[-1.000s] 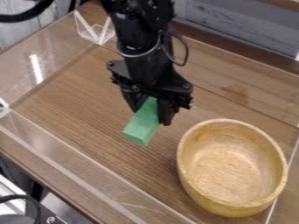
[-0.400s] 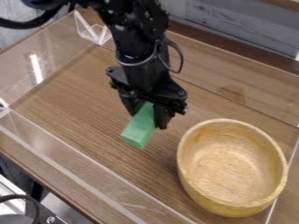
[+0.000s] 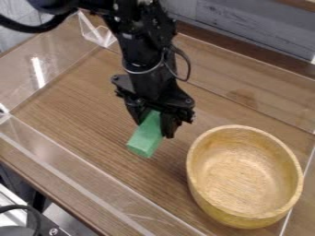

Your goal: Remove the green block from inside the brown bowl and put it on the table

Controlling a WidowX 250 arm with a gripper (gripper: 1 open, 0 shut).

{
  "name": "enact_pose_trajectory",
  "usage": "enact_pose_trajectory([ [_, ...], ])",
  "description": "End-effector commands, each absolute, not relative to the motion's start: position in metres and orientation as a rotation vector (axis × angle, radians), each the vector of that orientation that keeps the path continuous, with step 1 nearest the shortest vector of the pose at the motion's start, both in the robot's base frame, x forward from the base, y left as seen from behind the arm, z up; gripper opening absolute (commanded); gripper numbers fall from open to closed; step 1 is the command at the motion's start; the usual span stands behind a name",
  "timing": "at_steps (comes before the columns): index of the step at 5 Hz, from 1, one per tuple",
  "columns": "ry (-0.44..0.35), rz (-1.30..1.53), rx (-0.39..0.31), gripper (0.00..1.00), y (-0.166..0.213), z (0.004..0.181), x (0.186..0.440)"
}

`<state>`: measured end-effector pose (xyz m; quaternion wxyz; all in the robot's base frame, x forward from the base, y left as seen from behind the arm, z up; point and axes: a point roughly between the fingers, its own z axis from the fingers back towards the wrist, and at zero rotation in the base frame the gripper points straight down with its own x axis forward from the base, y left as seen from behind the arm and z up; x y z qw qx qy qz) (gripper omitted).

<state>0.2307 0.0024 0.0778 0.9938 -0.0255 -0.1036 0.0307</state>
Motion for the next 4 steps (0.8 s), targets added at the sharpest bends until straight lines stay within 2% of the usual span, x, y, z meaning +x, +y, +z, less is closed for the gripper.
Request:
enact_pose_trajectory([
  [1, -0.244, 0.063, -0.048, 0.0, 0.0062, 0.0837, 0.2396],
  [4, -0.255, 0.076, -0.051, 0.0, 0.0109, 0.0806, 0.2485],
])
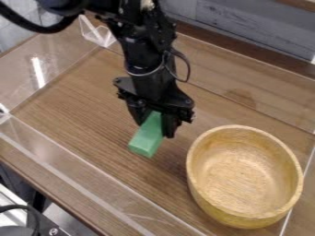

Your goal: Remove the green block from inside the brown bowl and put it on the table

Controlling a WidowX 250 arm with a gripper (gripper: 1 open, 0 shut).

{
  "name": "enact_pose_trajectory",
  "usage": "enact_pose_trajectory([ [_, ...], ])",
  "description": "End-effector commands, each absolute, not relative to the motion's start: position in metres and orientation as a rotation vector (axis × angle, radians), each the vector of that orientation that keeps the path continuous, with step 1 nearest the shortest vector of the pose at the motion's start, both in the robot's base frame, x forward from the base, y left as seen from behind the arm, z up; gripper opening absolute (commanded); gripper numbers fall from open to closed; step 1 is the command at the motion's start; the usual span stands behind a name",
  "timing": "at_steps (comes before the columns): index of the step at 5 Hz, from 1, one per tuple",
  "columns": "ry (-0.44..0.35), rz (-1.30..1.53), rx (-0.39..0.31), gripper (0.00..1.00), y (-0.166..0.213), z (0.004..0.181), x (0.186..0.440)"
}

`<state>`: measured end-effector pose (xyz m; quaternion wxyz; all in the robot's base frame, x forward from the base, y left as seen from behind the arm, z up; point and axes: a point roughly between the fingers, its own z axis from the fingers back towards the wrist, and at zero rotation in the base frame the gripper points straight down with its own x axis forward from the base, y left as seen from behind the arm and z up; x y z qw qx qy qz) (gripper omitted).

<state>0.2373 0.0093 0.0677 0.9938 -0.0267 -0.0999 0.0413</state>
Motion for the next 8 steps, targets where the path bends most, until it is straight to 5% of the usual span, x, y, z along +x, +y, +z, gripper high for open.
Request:
enact_pose_trajectory([
  [1, -0.264, 0.082, -0.055, 0.0, 0.015, 0.078, 0.252],
  [5, -0.285, 0.112, -0.064, 0.0, 0.031, 0.07, 0.268],
  [6, -0.286, 0.117, -0.067, 1.0, 0.035, 0.068, 0.27],
  [8, -0.282, 0.122, -0.081, 1.0, 0.035, 0.066, 0.272],
])
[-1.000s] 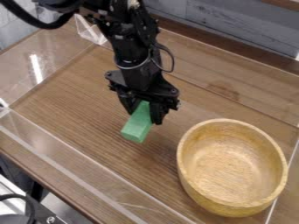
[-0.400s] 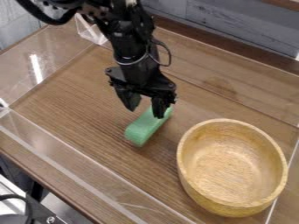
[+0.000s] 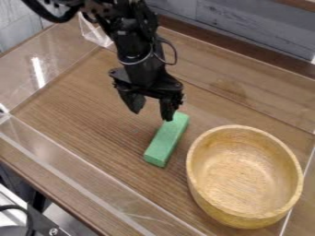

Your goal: Remove the green block from inside the brown bowl and put it on the table

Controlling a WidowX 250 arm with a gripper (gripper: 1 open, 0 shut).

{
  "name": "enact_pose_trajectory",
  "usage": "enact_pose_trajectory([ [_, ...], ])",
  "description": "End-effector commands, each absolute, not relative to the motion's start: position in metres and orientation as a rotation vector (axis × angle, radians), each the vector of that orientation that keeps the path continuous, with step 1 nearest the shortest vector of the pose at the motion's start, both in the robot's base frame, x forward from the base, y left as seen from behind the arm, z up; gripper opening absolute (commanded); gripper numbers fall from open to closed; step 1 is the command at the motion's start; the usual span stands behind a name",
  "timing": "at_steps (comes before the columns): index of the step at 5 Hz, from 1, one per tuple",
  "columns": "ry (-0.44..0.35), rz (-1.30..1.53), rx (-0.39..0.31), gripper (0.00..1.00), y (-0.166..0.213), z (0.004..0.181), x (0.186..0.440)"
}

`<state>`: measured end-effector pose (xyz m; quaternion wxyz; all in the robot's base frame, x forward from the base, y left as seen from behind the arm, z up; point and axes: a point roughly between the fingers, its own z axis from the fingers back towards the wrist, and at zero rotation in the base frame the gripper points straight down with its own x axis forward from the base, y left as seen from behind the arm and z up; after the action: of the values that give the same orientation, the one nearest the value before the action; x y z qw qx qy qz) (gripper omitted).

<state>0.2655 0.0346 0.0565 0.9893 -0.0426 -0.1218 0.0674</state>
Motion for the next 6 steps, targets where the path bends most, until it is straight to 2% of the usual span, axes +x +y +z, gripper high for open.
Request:
enact_pose_trajectory([
  [1, -0.277, 0.122, -0.091, 1.0, 0.032, 0.06, 0.272],
  [6, -0.245, 0.141, -0.113, 1.0, 0.023, 0.028, 0.269],
])
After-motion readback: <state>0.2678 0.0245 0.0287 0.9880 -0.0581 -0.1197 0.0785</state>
